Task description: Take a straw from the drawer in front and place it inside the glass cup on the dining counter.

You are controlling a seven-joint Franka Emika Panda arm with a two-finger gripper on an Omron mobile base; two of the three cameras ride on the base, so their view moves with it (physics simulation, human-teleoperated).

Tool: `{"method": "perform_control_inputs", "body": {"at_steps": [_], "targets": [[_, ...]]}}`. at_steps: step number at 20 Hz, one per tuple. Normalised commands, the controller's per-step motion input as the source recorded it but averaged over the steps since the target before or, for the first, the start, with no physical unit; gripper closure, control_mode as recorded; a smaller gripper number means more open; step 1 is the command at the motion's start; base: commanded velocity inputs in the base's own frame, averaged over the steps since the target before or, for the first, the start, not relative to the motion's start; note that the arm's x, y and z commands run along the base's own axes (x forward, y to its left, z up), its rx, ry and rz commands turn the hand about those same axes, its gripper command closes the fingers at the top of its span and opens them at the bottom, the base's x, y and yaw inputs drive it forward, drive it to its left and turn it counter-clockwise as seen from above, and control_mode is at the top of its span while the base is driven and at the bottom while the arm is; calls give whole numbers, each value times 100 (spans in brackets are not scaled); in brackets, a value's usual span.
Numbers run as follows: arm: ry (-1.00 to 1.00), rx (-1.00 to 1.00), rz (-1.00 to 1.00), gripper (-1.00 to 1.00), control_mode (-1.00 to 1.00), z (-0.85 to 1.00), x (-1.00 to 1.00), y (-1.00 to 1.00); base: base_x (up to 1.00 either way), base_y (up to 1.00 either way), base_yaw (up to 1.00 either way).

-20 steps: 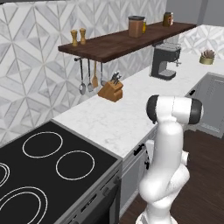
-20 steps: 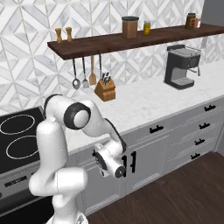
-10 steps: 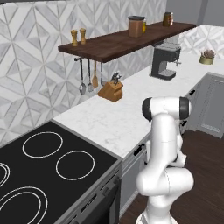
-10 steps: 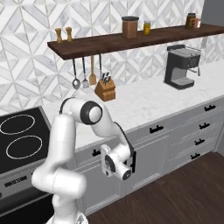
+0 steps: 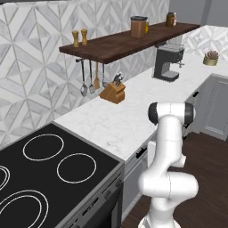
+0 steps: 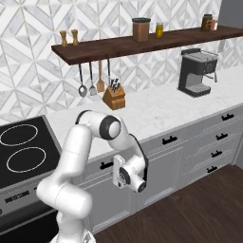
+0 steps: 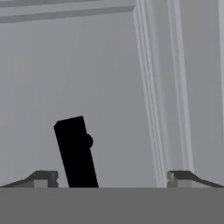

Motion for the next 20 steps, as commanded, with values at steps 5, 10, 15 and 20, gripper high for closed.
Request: {"method": "perform_control_inputs", "body": {"at_steps": [5, 10, 15, 20], "targets": [[2, 0, 0, -100, -100, -19, 11, 38, 0, 0, 0], [2, 0, 0, -100, -100, -16, 16, 33, 0, 0, 0], [8, 0, 0, 100, -100, -21, 16, 21, 0, 0, 0], [6, -3, 0, 100, -100, -15, 3, 4, 0, 0, 0]]}}
